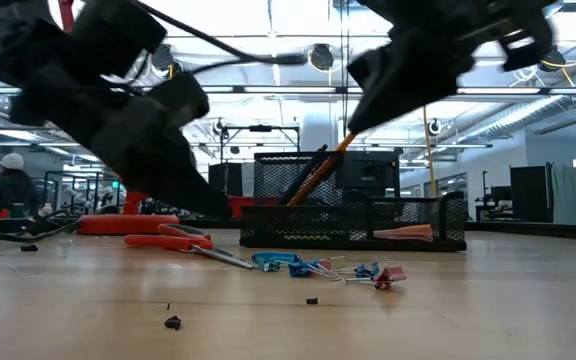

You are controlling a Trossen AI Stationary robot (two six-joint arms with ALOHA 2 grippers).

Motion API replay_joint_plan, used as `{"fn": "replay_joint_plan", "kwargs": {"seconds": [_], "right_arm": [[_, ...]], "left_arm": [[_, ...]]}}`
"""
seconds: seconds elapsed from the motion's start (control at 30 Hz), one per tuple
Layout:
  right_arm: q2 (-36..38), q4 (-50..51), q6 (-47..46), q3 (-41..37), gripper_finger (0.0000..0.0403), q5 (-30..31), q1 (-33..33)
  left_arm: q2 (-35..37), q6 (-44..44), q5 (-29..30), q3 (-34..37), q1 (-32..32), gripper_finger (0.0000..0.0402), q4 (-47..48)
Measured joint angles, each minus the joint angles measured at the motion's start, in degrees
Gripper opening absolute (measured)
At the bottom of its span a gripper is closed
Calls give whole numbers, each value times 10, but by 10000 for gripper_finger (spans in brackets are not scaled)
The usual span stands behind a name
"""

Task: Pick and place office supplies into organizer
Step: Put the pink binder clip into the black desk organizer

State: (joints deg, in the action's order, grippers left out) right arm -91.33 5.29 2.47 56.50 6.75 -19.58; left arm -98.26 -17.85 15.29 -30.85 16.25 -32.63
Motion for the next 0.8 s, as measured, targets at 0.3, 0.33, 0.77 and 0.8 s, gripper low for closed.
{"fn": "replay_joint_plan", "kwargs": {"seconds": [0.3, 0.33, 0.77, 0.8], "right_arm": [[-19, -56, -213, -20, 144, 37, -60], [-26, -75, -214, -20, 155, 37, -67], [-160, -131, -310, 28, 164, 42, -83], [-165, -122, -317, 35, 161, 46, -83]], "left_arm": [[1, 41, 117, 0, 59, 47, 0], [1, 41, 118, 0, 58, 47, 0], [1, 36, 118, 0, 50, 47, 6], [1, 36, 118, 0, 50, 47, 9]]}}
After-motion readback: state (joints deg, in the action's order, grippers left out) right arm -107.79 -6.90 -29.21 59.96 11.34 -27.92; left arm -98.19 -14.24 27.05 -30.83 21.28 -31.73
